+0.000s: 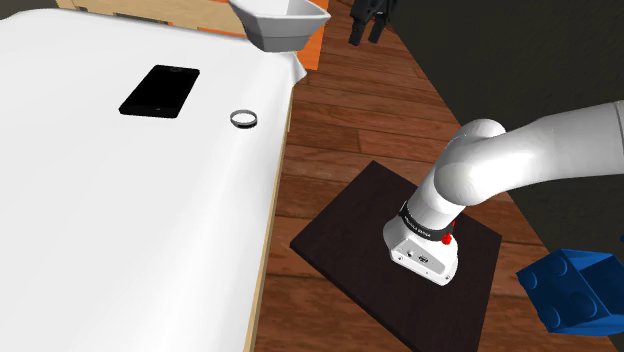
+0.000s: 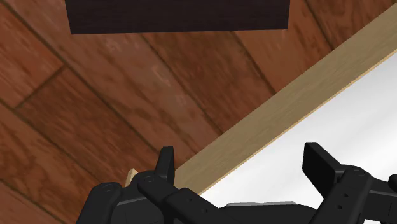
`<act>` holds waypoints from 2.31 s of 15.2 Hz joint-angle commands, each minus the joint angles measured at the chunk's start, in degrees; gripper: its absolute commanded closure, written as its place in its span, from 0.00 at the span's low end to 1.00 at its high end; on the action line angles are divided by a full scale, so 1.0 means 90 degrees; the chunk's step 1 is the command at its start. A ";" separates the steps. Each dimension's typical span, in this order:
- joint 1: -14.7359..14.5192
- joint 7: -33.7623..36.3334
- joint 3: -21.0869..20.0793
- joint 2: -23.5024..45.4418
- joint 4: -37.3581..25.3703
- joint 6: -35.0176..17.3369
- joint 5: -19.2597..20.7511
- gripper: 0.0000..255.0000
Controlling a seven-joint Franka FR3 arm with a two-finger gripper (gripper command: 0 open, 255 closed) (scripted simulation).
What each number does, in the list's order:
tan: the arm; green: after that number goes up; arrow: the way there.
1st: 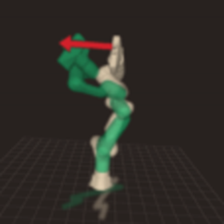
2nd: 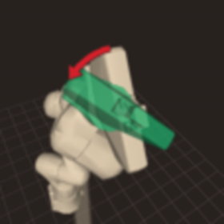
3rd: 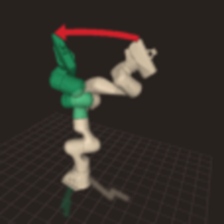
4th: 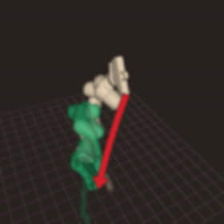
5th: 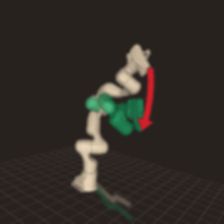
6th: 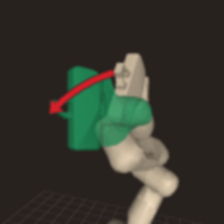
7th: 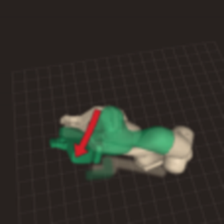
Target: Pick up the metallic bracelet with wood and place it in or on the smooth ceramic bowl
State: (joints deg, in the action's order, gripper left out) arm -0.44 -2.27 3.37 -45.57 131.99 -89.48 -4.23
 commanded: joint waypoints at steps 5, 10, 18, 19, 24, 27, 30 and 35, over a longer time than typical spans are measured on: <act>-0.0206 0.0527 -0.0611 0.0203 -0.0006 -0.0197 -0.0272 0.00; -0.0443 0.1181 -0.1364 0.0626 -0.0166 -0.0463 -0.0554 0.00; -0.0699 0.2252 -0.2561 0.1658 -0.0768 -0.0884 -0.0761 0.00; -0.0718 0.2392 -0.2712 0.1817 -0.0873 -0.0932 -0.0757 0.00; -0.0786 0.3093 -0.3423 0.2654 -0.1453 -0.1132 -0.0612 0.00; -0.0801 0.3085 -0.3449 0.2650 -0.1194 -0.1386 -0.0631 0.00; -0.0812 0.3080 -0.3481 0.2659 -0.0947 -0.1643 -0.0647 0.00; -0.0817 0.3079 -0.3499 0.2670 -0.0822 -0.1778 -0.0655 0.00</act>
State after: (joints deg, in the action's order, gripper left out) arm -7.79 25.43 -28.09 -21.57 124.55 -105.41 -10.12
